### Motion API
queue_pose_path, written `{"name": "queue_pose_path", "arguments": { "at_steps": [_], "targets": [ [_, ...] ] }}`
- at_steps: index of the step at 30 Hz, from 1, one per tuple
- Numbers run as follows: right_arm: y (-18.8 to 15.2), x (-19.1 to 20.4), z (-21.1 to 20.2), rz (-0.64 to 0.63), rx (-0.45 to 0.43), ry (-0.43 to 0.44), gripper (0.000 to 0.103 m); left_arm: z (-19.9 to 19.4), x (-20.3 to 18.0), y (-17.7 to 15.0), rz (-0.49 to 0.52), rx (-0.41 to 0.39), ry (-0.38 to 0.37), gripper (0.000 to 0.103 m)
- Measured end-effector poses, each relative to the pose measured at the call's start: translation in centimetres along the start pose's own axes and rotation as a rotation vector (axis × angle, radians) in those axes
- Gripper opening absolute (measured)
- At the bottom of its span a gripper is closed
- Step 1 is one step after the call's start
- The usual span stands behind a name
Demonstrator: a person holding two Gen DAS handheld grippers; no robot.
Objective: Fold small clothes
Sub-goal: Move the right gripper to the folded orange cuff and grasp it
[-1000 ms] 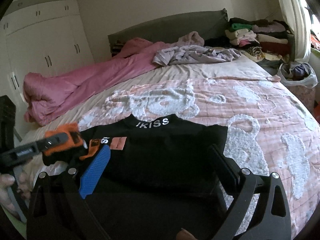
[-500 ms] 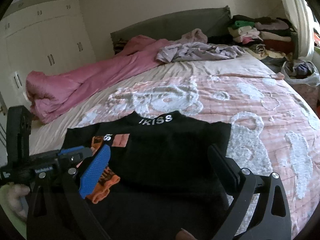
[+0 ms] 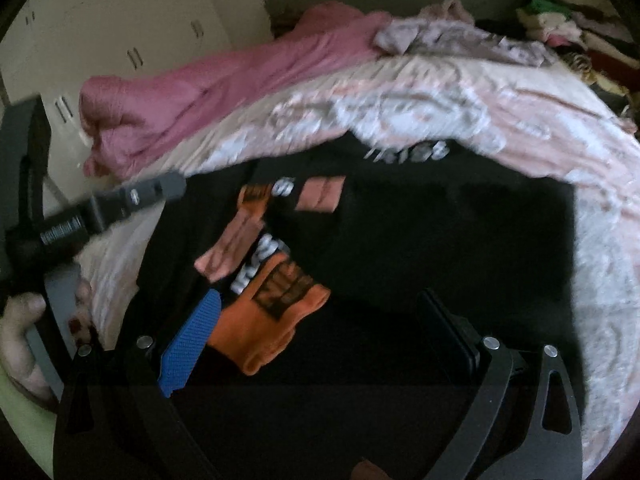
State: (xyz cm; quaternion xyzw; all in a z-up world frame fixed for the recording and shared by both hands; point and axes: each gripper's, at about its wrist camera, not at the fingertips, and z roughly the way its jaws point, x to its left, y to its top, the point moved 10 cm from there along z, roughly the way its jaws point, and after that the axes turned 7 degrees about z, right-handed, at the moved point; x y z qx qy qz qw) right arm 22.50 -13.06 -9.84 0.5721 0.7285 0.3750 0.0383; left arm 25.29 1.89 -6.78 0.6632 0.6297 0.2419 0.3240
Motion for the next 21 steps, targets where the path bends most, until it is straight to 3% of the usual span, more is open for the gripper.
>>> {"name": "queue_pose_path", "arguments": {
  "at_steps": [3,11,14,16,18,21],
  "targets": [
    [-1.3,0.8,1.7,0.003,0.050,0.008,0.084,-0.5,1.5,-0.2,-0.031,-0.007,0.011,0.090],
    [-2.8,1.8,4.0,0.023,0.094,0.024,0.075,-0.7,4.4,-1.0,-0.056,-0.002,0.039,0.091],
    [-2.4,2.1,4.4,0.039,0.082,0.053,0.057,-0.6,5.3,-1.2,-0.076,0.001,0.043,0.091],
    [-2.2,2.4,4.8,0.035,0.082,0.060,0.028,-0.6,5.8,-1.4,-0.092,0.004,0.040,0.091],
    [-2.2,2.8,5.0,0.035,0.075,0.086,0.014,-0.6,6.2,-1.5,-0.103,0.009,0.034,0.091],
    [-1.7,3.6,4.6,-0.014,0.044,0.082,0.008,-0.8,6.8,-1.5,-0.106,0.004,0.043,0.091]
  ]
}}
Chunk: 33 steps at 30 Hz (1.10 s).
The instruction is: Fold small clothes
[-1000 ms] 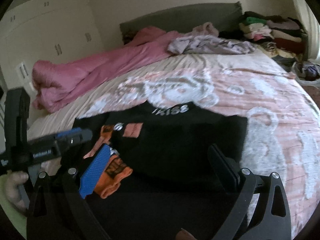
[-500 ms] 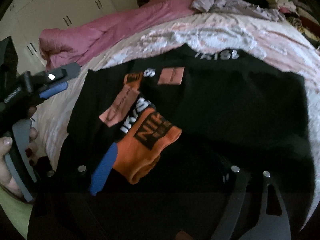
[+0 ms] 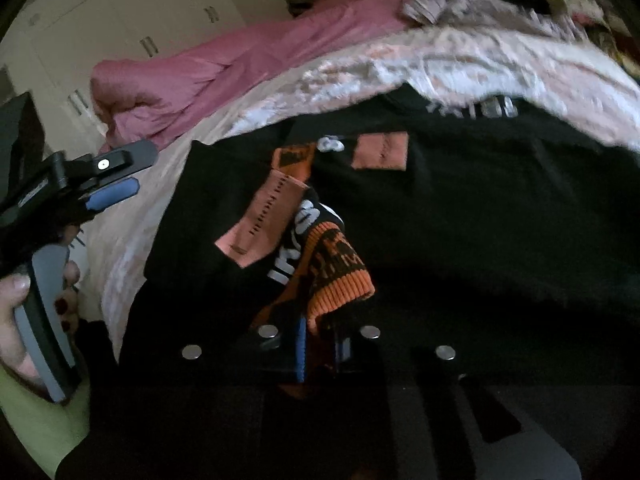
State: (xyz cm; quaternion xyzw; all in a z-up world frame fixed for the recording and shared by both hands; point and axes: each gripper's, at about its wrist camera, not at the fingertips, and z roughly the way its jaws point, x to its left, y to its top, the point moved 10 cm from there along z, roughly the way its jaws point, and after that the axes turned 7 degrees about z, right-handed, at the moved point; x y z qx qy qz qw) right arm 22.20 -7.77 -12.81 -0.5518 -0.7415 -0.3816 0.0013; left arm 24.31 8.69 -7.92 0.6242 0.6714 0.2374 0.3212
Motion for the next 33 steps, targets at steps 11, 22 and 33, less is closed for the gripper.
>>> {"name": "queue_pose_path", "arguments": {
  "at_steps": [11,22,33],
  "targets": [
    [5.1,0.4,-5.5,-0.127,-0.174,-0.065,0.007,-1.0,1.4,0.7,-0.039,-0.013,0.003,0.091],
    [9.0,-5.1,-9.8,-0.122,-0.239,-0.220,0.006,-0.6,0.8,0.8,-0.017,0.003,0.010,0.091],
    [8.5,-11.2,-11.4,-0.046,-0.274,-0.313,0.006,1.6,-2.7,0.1,0.068,0.045,0.002,0.091]
  ]
}}
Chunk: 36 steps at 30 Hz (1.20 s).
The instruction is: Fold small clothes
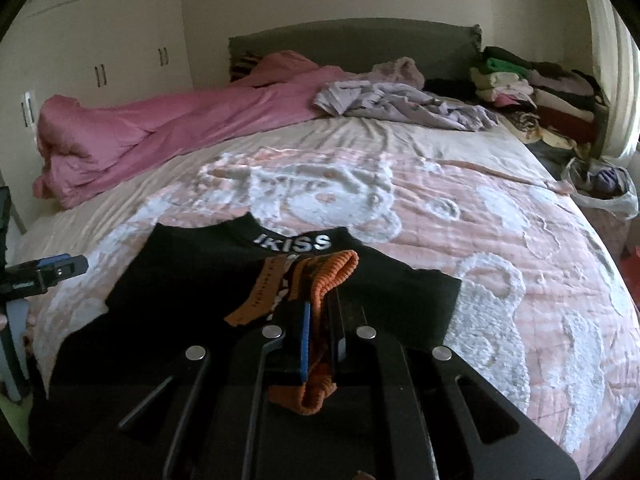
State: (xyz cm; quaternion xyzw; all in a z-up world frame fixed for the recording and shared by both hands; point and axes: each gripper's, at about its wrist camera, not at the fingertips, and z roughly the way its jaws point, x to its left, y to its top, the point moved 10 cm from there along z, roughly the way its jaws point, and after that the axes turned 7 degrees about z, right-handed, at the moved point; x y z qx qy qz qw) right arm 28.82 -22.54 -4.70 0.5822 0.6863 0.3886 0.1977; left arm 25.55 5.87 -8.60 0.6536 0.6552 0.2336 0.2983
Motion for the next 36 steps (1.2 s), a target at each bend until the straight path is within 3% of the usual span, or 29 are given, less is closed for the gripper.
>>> {"name": "queue_pose_path", "arguments": {
  "at_steps": [15,17,19,27,30,33,36],
  "targets": [
    [-0.8,-1.1,0.9,0.005,0.023,-0.019,0.007,4.5,-6.8,1.0,0.162,0.048,-0.026,0.091],
    [-0.9,-1.4,0.9,0.005,0.026,-0.037,0.014,5.0,-7.1,1.0,0.165,0.056,-0.024,0.091],
    [-0.8,-1.8,0.5,0.014,0.016,-0.056,0.034,5.4,-7.3,0.8,0.167,0.062,-0.023,0.091],
    [-0.7,-2.0,0.0,0.015,0.008,-0.056,0.036,6.2,-7.1,-0.3,0.169,0.081,-0.016,0.091],
    [-1.6,-0.7,0.4,-0.024,0.040,-0.031,0.037,6.5,-7.5,-0.8,0.189,0.090,-0.012,0.091],
    [-2.9,1.1,0.9,-0.059,0.089,0.029,0.046,7.3,-7.5,-1.6,0.214,0.121,0.010,0.091],
    [-4.1,2.4,1.8,-0.089,0.131,0.049,0.046,7.8,-7.4,-2.4,0.238,0.138,0.024,0.091]
  ]
}}
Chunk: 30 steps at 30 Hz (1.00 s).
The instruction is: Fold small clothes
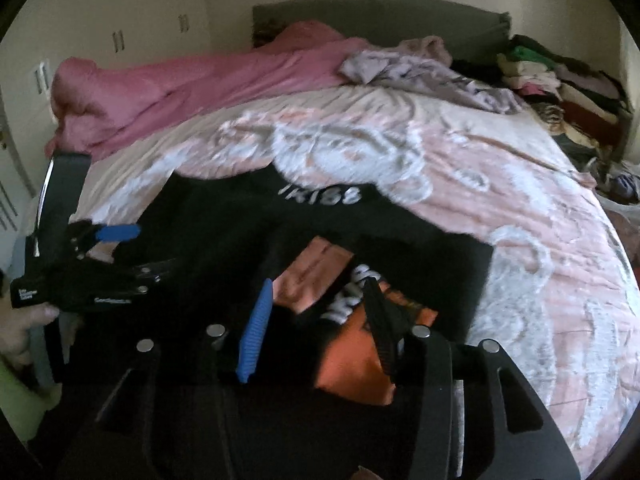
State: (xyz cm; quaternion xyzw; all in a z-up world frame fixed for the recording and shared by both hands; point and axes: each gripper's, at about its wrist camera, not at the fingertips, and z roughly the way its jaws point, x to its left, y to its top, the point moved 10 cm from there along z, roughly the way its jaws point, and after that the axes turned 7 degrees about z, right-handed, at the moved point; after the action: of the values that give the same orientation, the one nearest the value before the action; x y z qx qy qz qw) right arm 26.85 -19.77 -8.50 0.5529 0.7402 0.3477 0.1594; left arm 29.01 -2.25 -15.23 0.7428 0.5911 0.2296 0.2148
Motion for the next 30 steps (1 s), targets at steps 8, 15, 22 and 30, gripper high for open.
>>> {"name": "queue_pose_path", "arguments": {
  "at_steps": [8,15,22,30],
  "targets": [
    [-1.8,0.7,2.4,-0.005,0.075,0.009,0.047,0.8,0.2,-0.8,0.002,0.006,-0.019,0.092],
    [-3.9,-1.9,4.6,0.007,0.167,-0.058,0.060,0.7,0.4,-0.9,-0.006,-0.001,-0.026,0.092],
    [-4.0,-1.8,4.6,0.010,0.162,-0.059,0.061,0.5,0.2,-1.0,-0.013,-0.012,-0.020,0.092],
    [-3.4,-1.4,3.7,0.056,0.144,-0.009,0.073,0.4,0.2,-1.1,-0.020,-0.013,-0.019,0.092]
  ]
}}
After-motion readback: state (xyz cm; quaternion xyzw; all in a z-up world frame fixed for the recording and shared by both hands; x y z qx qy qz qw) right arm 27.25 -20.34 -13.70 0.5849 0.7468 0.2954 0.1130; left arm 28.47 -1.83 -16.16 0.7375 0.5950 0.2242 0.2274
